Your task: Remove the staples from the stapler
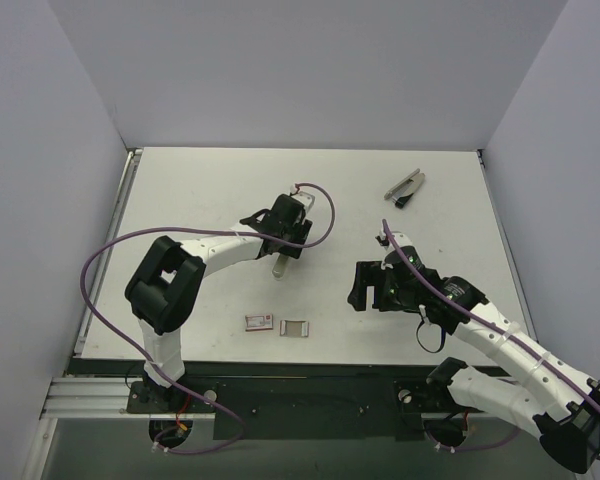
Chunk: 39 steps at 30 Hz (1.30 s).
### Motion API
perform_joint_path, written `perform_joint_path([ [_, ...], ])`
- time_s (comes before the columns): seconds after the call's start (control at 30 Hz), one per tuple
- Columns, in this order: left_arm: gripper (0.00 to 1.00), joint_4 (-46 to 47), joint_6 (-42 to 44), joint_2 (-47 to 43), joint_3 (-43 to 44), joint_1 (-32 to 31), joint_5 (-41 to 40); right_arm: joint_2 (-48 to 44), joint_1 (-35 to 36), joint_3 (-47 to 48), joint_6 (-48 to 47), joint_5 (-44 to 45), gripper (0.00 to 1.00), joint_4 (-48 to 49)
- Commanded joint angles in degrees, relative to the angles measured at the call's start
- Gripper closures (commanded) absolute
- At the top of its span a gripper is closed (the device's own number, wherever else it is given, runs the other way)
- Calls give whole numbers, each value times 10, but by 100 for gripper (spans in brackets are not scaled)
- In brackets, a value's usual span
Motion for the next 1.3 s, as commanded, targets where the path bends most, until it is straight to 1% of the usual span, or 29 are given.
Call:
perform_joint_path([
  [0.0,38,-11,10,0,16,5,-5,3,3,-4,5,-4,23,-2],
  [0.1,41,-10,10,0,12,6,-10,1,3,-6,7,-6,24,-2],
  [0.17,47,-9,10,-1,11,6,-8,-2,3,-7,8,-9,24,-1],
  [0.2,53,-8,10,-1,11,7,-6,-5,4,-9,9,-9,24,-2],
  [0.23,56,-9,11,2,11,7,-6,-9,2,-10,10,-9,24,-2],
  [0.3,66,-12,13,1,12,7,-9,-16,3,-12,11,-9,24,-3],
  [0.33,79,-12,14,1,12,7,-9,-18,4,-13,11,-9,24,-3],
  [0.37,95,-12,14,-4,12,7,-9,-21,4,-13,11,-10,24,-3],
  [0.4,100,-11,13,-6,13,7,-8,-23,3,-11,11,-10,24,-4],
  [0.57,100,2,11,-48,5,4,36,-24,2,15,-9,3,24,-22],
  [0.7,100,4,-5,-92,-10,-1,99,-27,0,39,-30,8,25,-40],
  [0.77,100,16,-15,-119,-27,-1,174,-26,0,56,-40,10,26,-54],
  [0.97,100,9,-28,-190,-46,-9,314,-32,1,118,-88,1,29,-103],
  [1.03,100,9,-30,-221,-55,-14,348,-39,1,137,-112,-25,31,-115],
  [1.17,100,16,-44,-283,-87,-16,413,-55,1,179,-144,-68,32,-138],
  [1.27,100,19,-52,-329,-115,-19,465,-61,3,205,-156,-128,32,-137],
])
